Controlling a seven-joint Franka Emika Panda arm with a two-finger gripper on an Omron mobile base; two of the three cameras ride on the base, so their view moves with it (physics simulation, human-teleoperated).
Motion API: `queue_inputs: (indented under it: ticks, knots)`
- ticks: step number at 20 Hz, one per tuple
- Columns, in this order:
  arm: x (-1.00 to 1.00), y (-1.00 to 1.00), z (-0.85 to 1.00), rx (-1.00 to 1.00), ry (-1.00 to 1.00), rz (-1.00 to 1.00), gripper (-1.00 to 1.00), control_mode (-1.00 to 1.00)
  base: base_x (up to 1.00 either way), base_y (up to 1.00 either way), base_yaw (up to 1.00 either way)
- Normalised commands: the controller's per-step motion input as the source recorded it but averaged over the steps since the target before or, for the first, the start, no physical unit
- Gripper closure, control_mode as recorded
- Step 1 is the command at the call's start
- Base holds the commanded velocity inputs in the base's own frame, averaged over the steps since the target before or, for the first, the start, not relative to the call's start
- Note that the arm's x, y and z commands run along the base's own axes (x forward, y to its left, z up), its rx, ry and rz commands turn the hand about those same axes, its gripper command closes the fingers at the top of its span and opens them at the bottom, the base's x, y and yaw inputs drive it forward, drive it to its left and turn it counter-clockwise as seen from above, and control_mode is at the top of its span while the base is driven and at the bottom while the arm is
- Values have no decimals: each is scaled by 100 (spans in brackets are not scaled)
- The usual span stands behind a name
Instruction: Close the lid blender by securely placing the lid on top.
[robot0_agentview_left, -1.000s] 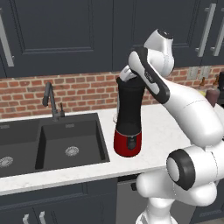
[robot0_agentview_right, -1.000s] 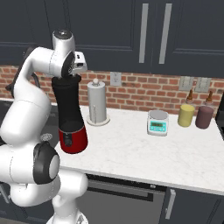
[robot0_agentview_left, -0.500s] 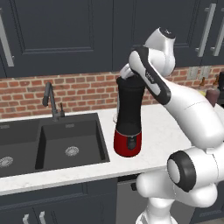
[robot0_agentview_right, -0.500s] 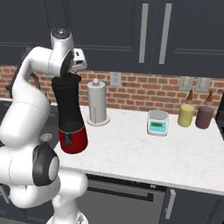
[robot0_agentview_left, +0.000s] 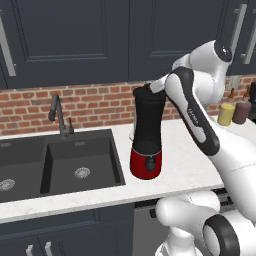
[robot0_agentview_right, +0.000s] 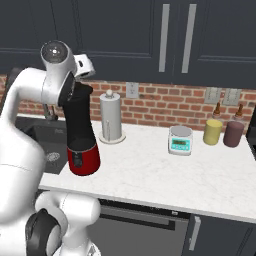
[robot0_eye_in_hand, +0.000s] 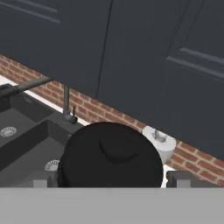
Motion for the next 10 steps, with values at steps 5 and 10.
queue_inputs:
  ticks: [5, 10]
  knots:
    - [-100, -58, -64, 0, -28, 0, -100, -100, 0, 0, 0]
    - [-100, -83, -100, 0, -11, 0, -100, -100, 0, 0, 0]
